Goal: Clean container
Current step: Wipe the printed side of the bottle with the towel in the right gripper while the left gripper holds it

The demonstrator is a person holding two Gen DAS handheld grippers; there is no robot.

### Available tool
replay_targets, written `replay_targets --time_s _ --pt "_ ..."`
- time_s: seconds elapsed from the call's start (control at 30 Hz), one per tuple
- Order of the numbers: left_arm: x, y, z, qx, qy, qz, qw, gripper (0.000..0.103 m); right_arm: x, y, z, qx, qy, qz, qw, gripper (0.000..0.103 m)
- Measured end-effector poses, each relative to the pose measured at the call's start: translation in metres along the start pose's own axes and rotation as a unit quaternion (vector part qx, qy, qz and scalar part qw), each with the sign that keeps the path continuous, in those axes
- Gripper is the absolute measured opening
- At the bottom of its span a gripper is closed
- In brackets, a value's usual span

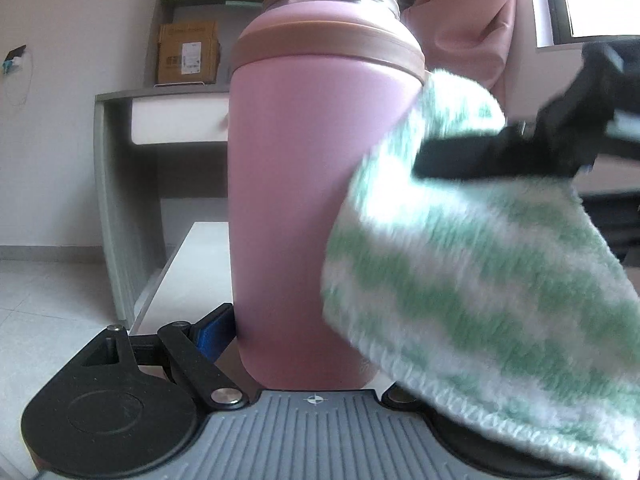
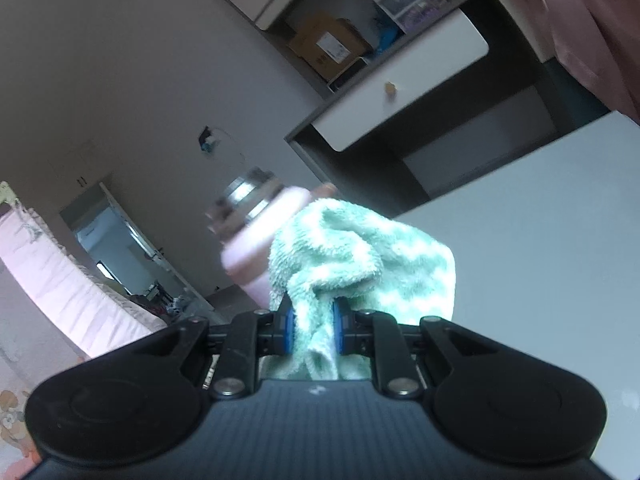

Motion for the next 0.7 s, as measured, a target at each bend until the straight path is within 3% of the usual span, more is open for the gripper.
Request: replay_targets --time_s 0.33,0.7 --pt "-0.001 -0.003 0.002 0.001 0.003 -0.003 1.0 0.083 -0.018 -0.008 -0.007 -0.034 0.041 0.015 0.998 0.017" --pt "-0.003 -0.004 0.005 0.0 0.001 0.003 1.0 0.083 0.014 0.022 0.015 0.021 -0.015 0.013 1.0 0.018"
Point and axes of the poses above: each gripper's, at about its wrist camera, not at the fingertips, and z roughly against the way its jaws point, y to its left, x to its top, the point moved 6 cm from there along -z, roughly the way its jaws point, and after that the axes turned 8 degrees about -x, right-handed, at the moved point
